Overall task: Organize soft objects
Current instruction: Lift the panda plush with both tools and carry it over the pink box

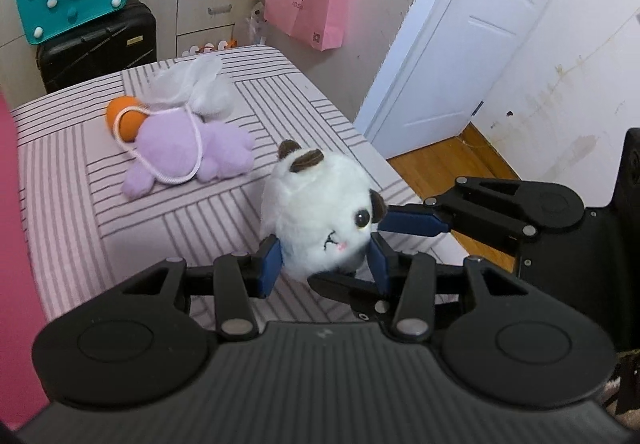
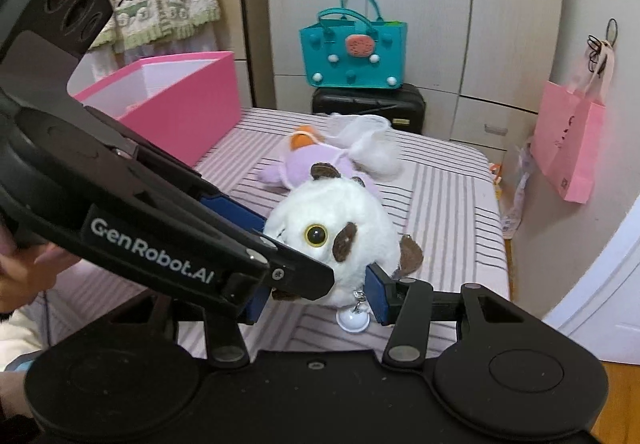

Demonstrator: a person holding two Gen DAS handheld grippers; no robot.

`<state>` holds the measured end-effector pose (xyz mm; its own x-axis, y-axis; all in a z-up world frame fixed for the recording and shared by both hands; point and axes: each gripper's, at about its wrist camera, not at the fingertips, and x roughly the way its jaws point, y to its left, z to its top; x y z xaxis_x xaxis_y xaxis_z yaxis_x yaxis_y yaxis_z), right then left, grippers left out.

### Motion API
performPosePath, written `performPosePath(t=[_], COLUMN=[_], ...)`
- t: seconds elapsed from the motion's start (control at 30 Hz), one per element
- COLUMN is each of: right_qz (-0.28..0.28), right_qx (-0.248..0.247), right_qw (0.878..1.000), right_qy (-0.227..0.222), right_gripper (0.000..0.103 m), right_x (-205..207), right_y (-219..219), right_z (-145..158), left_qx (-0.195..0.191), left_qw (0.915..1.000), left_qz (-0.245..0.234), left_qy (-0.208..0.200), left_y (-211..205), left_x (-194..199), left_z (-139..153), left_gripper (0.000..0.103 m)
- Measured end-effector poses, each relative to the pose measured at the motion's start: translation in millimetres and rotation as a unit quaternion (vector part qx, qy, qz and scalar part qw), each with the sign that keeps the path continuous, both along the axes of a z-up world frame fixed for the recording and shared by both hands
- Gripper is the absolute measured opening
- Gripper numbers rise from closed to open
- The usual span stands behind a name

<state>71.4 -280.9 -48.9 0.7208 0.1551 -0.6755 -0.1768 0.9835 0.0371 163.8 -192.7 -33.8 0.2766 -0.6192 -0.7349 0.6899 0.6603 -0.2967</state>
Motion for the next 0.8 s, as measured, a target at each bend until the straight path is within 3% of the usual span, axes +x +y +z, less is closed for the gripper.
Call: performPosePath(t=[0.8], right_qz=[0.081], right_qx=[-0.008], right_qw=[0.997], right_qy=[0.003], right_gripper=[0.055], right_x=[-55], right_y=[88], right_z=[43], left_qx=[0.009], left_qw=[0.9996], left_qz=[0.018], left_qy=[-0.022], left_y=[99], left_x=[-69], left_z=[42], left_gripper=[0.044])
